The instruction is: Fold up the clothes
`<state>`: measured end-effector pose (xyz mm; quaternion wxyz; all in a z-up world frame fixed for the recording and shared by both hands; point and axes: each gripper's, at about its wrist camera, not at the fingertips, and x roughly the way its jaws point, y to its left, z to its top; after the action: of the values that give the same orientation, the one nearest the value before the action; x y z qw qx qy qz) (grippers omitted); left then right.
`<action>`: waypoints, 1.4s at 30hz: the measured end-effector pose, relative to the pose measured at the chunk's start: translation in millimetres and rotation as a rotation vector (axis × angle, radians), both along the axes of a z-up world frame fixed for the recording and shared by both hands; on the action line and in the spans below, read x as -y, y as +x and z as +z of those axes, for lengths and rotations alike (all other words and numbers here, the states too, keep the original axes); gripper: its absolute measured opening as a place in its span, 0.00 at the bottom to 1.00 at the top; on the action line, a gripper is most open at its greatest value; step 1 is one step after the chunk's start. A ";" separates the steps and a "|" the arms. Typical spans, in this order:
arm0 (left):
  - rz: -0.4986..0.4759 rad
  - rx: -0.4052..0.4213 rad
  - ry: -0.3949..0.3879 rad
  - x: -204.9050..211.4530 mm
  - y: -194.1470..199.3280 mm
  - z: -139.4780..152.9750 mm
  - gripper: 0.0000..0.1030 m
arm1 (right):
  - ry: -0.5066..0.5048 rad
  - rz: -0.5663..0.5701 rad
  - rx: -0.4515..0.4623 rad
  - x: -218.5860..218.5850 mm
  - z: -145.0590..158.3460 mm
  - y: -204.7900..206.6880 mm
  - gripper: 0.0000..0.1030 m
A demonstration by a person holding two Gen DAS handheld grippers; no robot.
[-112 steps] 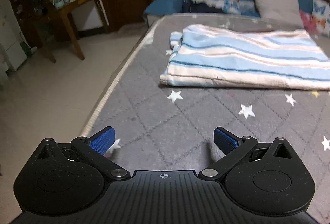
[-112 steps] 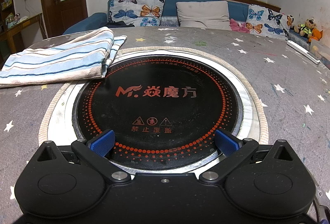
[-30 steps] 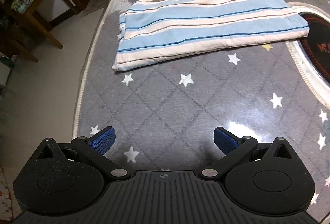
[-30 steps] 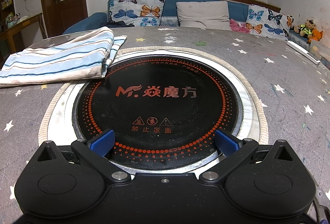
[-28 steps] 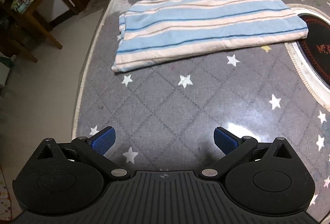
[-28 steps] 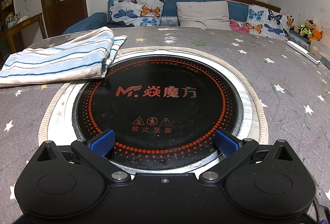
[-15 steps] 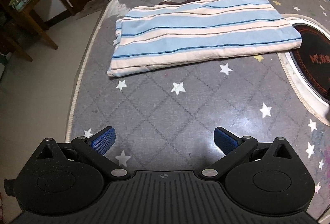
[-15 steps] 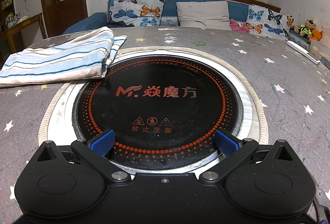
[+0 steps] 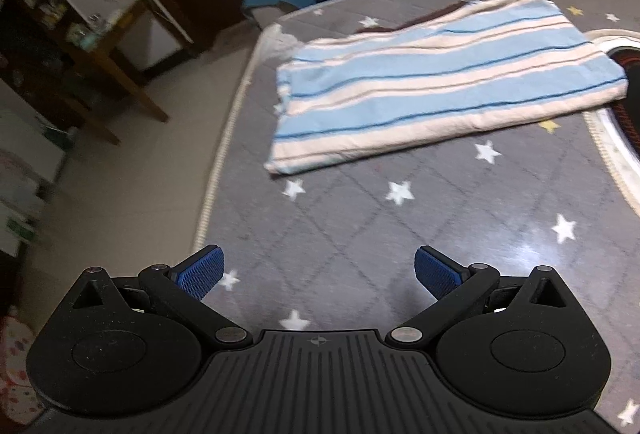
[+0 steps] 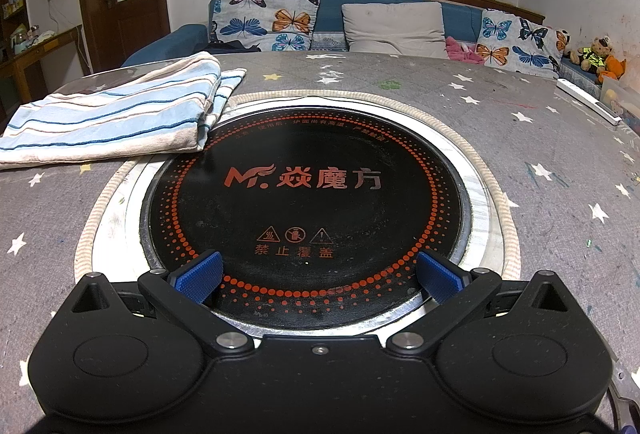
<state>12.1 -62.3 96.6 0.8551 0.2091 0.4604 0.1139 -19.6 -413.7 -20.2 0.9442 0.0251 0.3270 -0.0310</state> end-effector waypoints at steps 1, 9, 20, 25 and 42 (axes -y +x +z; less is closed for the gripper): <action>0.006 0.008 0.019 0.3 0.1 0.3 1.00 | 0.000 0.000 0.000 -0.1 0.0 0.1 1.00; 0.011 0.027 0.116 3.8 0.0 -0.7 1.00 | 0.000 0.000 0.000 0.1 0.0 0.0 1.00; 0.005 0.024 0.106 3.3 0.2 -1.8 1.00 | 0.000 0.000 0.000 -0.1 0.0 0.1 1.00; 0.005 0.027 0.073 0.4 -0.2 -3.8 1.00 | 0.000 0.000 0.000 0.0 0.0 0.0 1.00; -0.075 0.267 -0.248 -29.0 -18.4 0.6 1.00 | 0.000 0.000 0.000 0.1 0.0 -0.1 1.00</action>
<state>-6.2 -33.3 97.2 0.9315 0.1020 0.3455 0.0511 -19.7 -413.9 -20.2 0.9442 0.0251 0.3270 -0.0310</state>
